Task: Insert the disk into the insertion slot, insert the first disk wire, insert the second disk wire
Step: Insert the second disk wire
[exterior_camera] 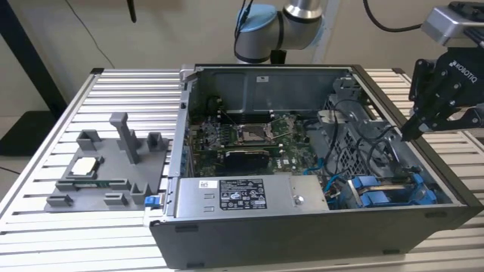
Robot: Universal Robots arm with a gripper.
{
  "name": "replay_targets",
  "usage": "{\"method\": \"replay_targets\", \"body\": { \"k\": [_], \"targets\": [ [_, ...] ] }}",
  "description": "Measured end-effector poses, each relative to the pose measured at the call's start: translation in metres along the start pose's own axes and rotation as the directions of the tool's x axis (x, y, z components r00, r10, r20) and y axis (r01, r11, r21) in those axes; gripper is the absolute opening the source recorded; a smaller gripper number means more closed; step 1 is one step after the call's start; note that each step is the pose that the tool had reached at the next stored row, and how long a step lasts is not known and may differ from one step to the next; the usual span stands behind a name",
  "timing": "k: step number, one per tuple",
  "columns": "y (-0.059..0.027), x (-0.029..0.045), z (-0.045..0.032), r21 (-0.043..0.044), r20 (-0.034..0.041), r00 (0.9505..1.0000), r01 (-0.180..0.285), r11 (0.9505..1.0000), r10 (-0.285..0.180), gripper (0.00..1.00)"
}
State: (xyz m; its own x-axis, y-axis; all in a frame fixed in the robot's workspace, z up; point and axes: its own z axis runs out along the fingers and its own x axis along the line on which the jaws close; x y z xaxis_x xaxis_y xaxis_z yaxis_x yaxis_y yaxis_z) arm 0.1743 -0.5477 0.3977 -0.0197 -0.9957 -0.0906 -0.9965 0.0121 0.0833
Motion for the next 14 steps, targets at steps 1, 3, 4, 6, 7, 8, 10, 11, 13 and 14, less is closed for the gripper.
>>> {"method": "replay_targets", "body": {
  "k": [1, 3, 4, 6, 7, 8, 10, 11, 13, 14],
  "targets": [
    [0.0016, 0.0000, -0.0014, 0.0002, 0.0000, 1.0000, 0.000, 1.0000, 0.000, 0.16],
    [0.0049, 0.0003, -0.0037, 0.0008, 0.0001, 1.0000, -0.001, 1.0000, 0.001, 0.16],
    [0.0068, 0.0004, -0.0045, 0.0012, 0.0000, 1.0000, -0.001, 1.0000, 0.001, 0.16],
    [0.0107, 0.0007, -0.0054, 0.0022, 0.0003, 1.0000, -0.001, 1.0000, 0.001, 0.16],
    [0.0129, 0.0009, -0.0056, 0.0027, 0.0001, 1.0000, -0.001, 1.0000, 0.001, 0.16],
    [0.0156, 0.0012, -0.0055, 0.0033, 0.0002, 1.0000, -0.001, 1.0000, 0.001, 0.16],
    [0.0223, 0.0019, -0.0050, 0.0045, 0.0001, 1.0000, -0.001, 1.0000, 0.001, 0.16],
    [0.0258, 0.0023, -0.0047, 0.0048, 0.0000, 1.0000, -0.001, 1.0000, 0.001, 0.16],
    [0.0317, 0.0033, -0.0038, 0.0051, 0.0001, 1.0000, -0.001, 1.0000, 0.001, 0.16],
    [0.0343, 0.0038, -0.0031, 0.0051, 0.0002, 1.0000, -0.001, 1.0000, 0.001, 0.16]
  ]
}}
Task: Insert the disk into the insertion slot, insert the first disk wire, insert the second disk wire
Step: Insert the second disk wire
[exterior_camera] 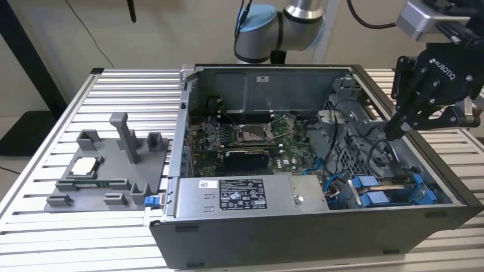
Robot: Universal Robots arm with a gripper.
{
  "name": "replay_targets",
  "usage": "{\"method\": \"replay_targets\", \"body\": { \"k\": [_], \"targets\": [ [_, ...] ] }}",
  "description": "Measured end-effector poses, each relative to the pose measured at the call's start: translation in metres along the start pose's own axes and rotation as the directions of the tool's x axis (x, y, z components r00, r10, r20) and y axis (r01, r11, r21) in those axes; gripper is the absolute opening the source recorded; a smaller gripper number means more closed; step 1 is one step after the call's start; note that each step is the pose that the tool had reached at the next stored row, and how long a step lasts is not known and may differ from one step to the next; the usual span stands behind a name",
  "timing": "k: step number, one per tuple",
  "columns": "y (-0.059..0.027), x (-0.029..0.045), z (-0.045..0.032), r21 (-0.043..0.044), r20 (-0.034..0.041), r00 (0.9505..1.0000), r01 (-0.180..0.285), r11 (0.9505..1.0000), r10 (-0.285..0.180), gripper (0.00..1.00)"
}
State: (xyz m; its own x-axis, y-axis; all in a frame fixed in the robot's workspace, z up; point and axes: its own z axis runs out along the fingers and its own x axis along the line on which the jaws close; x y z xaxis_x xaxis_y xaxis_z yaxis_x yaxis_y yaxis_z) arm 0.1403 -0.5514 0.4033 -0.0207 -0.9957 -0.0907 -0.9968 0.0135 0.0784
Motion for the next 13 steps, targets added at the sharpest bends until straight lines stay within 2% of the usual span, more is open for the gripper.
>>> {"method": "replay_targets", "body": {
  "k": [3, 13],
  "targets": [
    [0.0041, 0.0011, 0.0020, 0.0001, -0.0001, 1.0000, 0.000, 1.0000, 0.000, 0.16],
    [0.0043, 0.0014, 0.0036, 0.0000, -0.0001, 1.0000, 0.000, 1.0000, 0.000, 0.16]
  ]
}}
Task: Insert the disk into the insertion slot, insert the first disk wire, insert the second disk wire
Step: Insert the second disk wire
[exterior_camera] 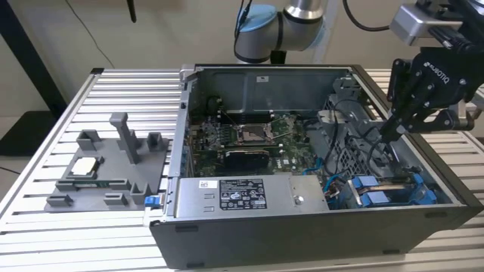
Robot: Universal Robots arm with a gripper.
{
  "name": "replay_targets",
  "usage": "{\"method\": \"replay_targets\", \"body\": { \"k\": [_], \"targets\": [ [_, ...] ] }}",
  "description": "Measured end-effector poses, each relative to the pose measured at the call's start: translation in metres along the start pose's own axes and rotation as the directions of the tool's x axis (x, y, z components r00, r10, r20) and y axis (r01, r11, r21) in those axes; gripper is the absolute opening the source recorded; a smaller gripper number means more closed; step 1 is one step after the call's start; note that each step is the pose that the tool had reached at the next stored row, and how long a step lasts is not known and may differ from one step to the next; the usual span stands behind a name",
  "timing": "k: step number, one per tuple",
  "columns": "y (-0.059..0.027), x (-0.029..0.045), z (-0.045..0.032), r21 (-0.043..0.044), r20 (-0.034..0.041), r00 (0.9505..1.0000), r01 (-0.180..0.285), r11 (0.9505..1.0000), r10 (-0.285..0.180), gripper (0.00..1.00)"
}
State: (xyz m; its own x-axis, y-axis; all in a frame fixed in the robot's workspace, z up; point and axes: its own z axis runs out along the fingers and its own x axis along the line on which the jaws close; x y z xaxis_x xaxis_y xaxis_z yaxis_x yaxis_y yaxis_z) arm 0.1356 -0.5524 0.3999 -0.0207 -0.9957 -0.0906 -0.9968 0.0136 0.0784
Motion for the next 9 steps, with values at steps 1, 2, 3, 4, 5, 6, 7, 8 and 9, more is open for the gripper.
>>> {"method": "replay_targets", "body": {
  "k": [1, 2, 3, 4, 5, 6, 7, 8, 9],
  "targets": [
    [0.0000, 0.0000, 0.0001, 0.0001, -0.0002, 1.0000, 0.000, 1.0000, 0.000, 0.16],
    [0.0000, 0.0000, 0.0002, 0.0001, -0.0001, 1.0000, 0.000, 1.0000, 0.000, 0.16],
    [0.0000, 0.0000, 0.0002, 0.0001, -0.0001, 1.0000, 0.000, 1.0000, 0.000, 0.16],
    [0.0000, 0.0000, 0.0004, 0.0001, -0.0001, 1.0000, 0.000, 1.0000, 0.000, 0.16],
    [-0.0001, 0.0000, 0.0005, 0.0001, -0.0001, 1.0000, 0.000, 1.0000, 0.000, 0.16],
    [-0.0001, 0.0001, 0.0008, 0.0001, 0.0000, 1.0000, 0.000, 1.0000, 0.000, 0.16],
    [-0.0001, 0.0001, 0.0011, 0.0002, 0.0000, 1.0000, 0.000, 1.0000, 0.000, 0.16],
    [-0.0001, 0.0001, 0.0014, 0.0003, -0.0001, 1.0000, 0.000, 1.0000, 0.000, 0.16],
    [-0.0002, 0.0002, 0.0019, 0.0009, -0.0006, 1.0000, 0.000, 1.0000, 0.000, 0.16]
  ]
}}
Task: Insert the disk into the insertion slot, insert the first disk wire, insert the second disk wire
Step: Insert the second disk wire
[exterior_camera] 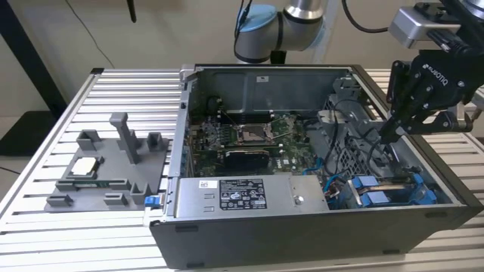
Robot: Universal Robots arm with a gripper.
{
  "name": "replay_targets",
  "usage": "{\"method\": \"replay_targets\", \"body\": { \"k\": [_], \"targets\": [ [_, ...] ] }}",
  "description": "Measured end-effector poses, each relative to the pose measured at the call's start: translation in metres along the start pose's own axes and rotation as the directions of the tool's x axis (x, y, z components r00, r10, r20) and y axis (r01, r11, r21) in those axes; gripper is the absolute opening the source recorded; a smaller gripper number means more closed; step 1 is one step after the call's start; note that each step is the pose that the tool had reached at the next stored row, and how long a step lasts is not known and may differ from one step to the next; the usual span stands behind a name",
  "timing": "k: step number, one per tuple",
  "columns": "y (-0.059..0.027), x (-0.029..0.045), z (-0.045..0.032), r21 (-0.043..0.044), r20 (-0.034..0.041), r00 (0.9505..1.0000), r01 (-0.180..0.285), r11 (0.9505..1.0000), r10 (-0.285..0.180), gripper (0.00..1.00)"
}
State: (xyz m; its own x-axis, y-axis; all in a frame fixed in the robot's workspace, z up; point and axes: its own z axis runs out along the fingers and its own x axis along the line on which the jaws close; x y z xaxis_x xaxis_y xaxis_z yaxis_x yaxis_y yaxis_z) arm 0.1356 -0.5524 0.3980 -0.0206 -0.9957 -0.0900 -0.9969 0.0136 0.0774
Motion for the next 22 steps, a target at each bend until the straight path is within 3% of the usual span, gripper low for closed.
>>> {"method": "replay_targets", "body": {
  "k": [8, 14, 22],
  "targets": [
    [-0.0006, 0.0007, 0.0074, 0.0134, -0.0135, 0.9999, 0.000, 0.9999, 0.000, 0.16],
    [-0.0011, 0.0014, 0.0160, 0.0240, -0.0170, 0.9999, 0.001, 0.9997, -0.001, 0.16],
    [-0.0018, 0.0024, 0.0266, 0.0312, -0.0329, 0.9995, 0.001, 0.9995, 0.000, 0.16]
  ]
}}
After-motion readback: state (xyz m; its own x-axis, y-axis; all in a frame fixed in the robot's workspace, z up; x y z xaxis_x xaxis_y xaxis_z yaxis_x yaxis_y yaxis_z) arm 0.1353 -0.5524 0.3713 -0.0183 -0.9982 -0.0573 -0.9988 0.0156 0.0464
